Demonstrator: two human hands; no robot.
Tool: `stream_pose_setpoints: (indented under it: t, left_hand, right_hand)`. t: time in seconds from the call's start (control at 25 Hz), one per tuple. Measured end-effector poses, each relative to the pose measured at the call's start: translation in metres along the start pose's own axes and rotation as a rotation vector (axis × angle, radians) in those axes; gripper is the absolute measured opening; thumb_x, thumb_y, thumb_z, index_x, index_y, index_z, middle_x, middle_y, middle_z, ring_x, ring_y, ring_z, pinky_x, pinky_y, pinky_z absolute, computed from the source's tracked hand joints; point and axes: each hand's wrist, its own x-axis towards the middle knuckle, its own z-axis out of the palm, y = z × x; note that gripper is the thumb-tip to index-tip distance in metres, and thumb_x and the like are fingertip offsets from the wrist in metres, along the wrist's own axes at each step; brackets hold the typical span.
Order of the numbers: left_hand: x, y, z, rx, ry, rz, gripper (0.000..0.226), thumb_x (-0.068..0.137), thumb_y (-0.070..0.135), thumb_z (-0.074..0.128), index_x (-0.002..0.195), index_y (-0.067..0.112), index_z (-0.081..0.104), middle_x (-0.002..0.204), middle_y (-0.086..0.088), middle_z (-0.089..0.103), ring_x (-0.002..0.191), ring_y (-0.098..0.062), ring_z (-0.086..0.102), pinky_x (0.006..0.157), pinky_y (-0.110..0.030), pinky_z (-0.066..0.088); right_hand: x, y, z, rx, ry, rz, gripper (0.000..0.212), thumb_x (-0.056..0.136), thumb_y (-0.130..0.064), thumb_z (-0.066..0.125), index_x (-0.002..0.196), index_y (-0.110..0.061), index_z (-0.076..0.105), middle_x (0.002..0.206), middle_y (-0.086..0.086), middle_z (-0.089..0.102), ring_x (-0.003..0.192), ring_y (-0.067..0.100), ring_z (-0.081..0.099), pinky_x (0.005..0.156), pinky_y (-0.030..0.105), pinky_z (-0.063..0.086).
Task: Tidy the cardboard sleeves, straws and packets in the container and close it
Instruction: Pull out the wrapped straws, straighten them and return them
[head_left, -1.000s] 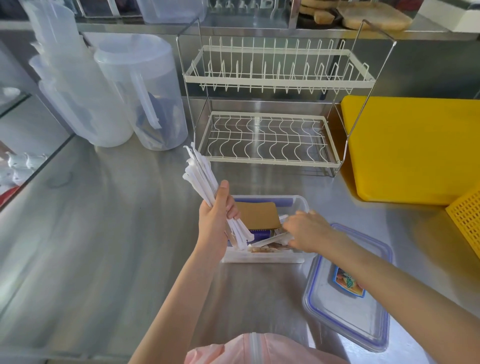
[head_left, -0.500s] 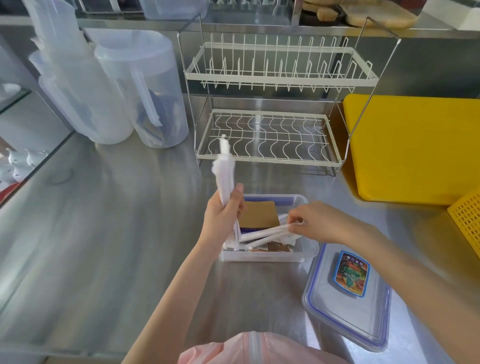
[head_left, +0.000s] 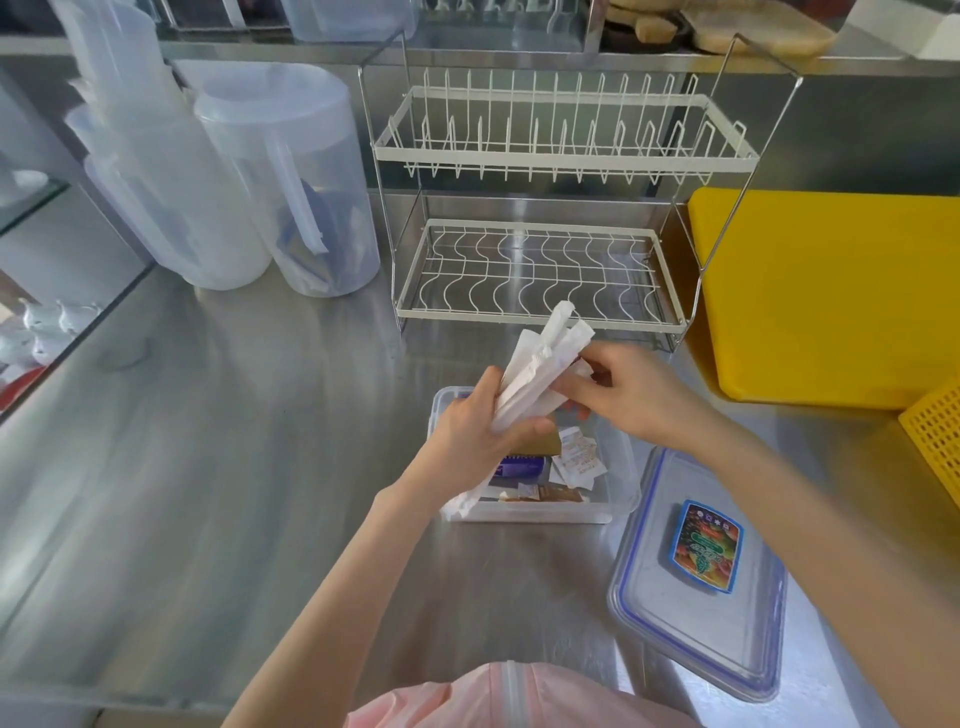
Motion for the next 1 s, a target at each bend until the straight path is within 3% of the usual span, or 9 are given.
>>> stream_pose_setpoints:
  t: [0.12,0.24,0.32,0.4,0.52,0.64,0.72,0.84,1.0]
  left_hand:
    - [-0.002,-0.005,0.006,-0.001,0.065,-0.028,0.041,0.071,0.024,0.072,0.082,0.016,0.033,0.071,-0.003,0.045,0.065,-0.024,0.037,0.050,-0.023,0.029]
    - [-0.002,-0.021,-0.004,-0.019,0.214,-0.114,0.029,0.079,0.017,0.056,0.069,0.025,0.030,0.059,0.001,0.043,0.052,-0.020,0.037,0.041,-0.019,0.031]
    - [-0.005,-0.033,-0.010,-0.001,0.249,-0.165,0.032,0.082,0.020,0.052,0.062,0.027,0.027,0.054,0.004,0.041,0.045,-0.014,0.035,0.040,-0.013,0.032]
    - [-0.008,-0.040,-0.011,-0.012,0.207,-0.182,0.026,0.084,0.025,0.051,0.066,0.027,0.033,0.053,0.002,0.050,0.044,-0.014,0.045,0.040,-0.010,0.034]
    - [-0.012,-0.042,-0.007,-0.030,0.167,-0.186,0.018,0.084,0.026,0.052,0.071,0.026,0.040,0.054,0.001,0.059,0.047,-0.004,0.055,0.044,-0.008,0.037]
    - [-0.014,-0.043,-0.004,0.006,0.159,-0.198,0.015,0.084,0.024,0.053,0.075,0.023,0.041,0.063,-0.009,0.061,0.052,-0.014,0.054,0.048,-0.015,0.037]
    - [-0.016,-0.042,-0.003,0.014,0.143,-0.223,0.011,0.084,0.024,0.051,0.086,0.015,0.045,0.074,-0.017,0.065,0.061,-0.028,0.058,0.057,-0.030,0.043]
    - [-0.018,-0.041,-0.001,0.013,0.135,-0.205,0.012,0.084,0.023,0.050,0.095,0.016,0.049,0.076,-0.014,0.067,0.062,-0.025,0.062,0.060,-0.028,0.043]
    - [-0.020,-0.045,0.000,0.021,0.127,-0.211,0.017,0.084,0.020,0.051,0.100,0.016,0.050,0.064,-0.002,0.060,0.058,-0.025,0.059,0.054,-0.020,0.042]
  right_hand:
    - [0.004,0.004,0.005,0.066,0.045,0.026,0.015,0.090,-0.031,0.048,0.083,-0.025,0.060,0.063,-0.016,0.062,0.052,-0.006,0.060,0.051,0.006,0.040]
    - [0.005,0.008,-0.001,0.273,-0.030,0.196,0.032,0.094,-0.035,0.037,0.092,-0.017,0.064,0.073,-0.007,0.068,0.064,0.003,0.065,0.056,0.010,0.048]
    - [0.000,0.013,0.002,0.063,-0.248,0.259,0.035,0.094,-0.034,0.037,0.099,-0.014,0.064,0.084,-0.004,0.068,0.077,0.008,0.066,0.071,0.018,0.052]
    - [-0.004,0.016,0.018,-0.261,-0.507,0.221,0.034,0.096,-0.031,0.035,0.112,-0.015,0.060,0.111,0.004,0.065,0.101,0.018,0.061,0.090,0.028,0.046]
    - [-0.006,0.011,0.049,-0.321,-0.694,0.181,0.037,0.097,-0.031,0.030,0.127,-0.023,0.050,0.136,0.001,0.050,0.122,0.021,0.046,0.102,0.029,0.034]
    - [0.000,0.007,0.071,-0.255,-0.723,0.247,0.043,0.095,-0.040,0.029,0.122,-0.018,0.054,0.132,0.007,0.053,0.120,0.026,0.047,0.107,0.036,0.034]
    - [0.005,0.008,0.078,-0.297,-0.758,0.318,0.047,0.094,-0.045,0.028,0.123,-0.017,0.053,0.132,0.008,0.051,0.120,0.026,0.045,0.106,0.036,0.034]
    - [0.006,0.011,0.082,-0.367,-0.771,0.320,0.046,0.095,-0.044,0.026,0.115,-0.015,0.055,0.124,0.010,0.054,0.110,0.025,0.048,0.099,0.035,0.036]
    - [0.005,0.024,0.077,-0.353,-0.684,0.268,0.034,0.095,-0.026,0.032,0.087,-0.005,0.057,0.089,0.010,0.057,0.087,0.024,0.049,0.079,0.031,0.039]
